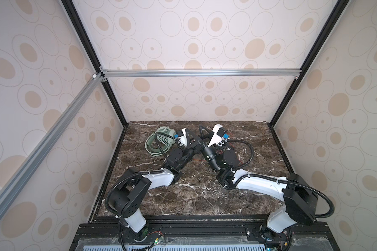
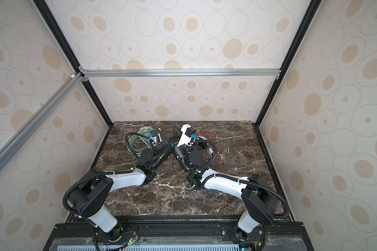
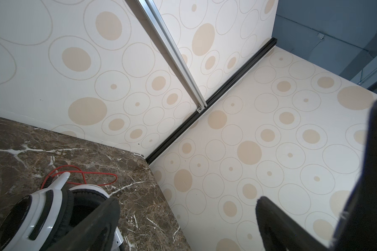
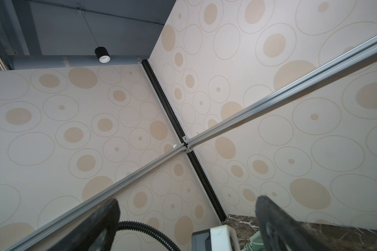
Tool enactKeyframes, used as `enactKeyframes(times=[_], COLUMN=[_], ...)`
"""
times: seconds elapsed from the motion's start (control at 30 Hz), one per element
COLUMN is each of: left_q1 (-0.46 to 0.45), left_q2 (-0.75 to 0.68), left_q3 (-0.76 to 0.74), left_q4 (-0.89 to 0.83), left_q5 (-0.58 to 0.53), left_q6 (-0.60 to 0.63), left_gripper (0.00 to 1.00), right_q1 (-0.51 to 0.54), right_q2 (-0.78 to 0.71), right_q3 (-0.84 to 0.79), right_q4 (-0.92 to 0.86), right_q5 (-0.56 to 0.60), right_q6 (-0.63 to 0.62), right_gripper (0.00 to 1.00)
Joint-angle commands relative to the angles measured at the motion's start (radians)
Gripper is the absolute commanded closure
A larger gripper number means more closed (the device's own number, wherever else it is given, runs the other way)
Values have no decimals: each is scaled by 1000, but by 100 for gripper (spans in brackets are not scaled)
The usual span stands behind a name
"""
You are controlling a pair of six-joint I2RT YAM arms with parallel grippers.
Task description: Wrap the headphones
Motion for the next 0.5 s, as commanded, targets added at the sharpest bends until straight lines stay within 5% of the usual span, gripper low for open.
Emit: enactKeyframes(times=[0.0, 0.23, 0.47], left_q1=[-27, -45, -133], left_q2=[-43, -75, 32], left_q3=[86, 80, 176], left_q4=[-10, -43, -51], left_q5=[23, -27, -38], left_q6=[8, 26, 29], left_gripper=[2, 2, 2], right_q1=[-52, -53, -53], right_q2=[34, 34, -168], right_q3=[-8, -32, -166], right_q4=[-37, 22, -136], right_q5=[-60, -56, 34], right_q6=[132, 147, 132], right_gripper=[1, 1, 1])
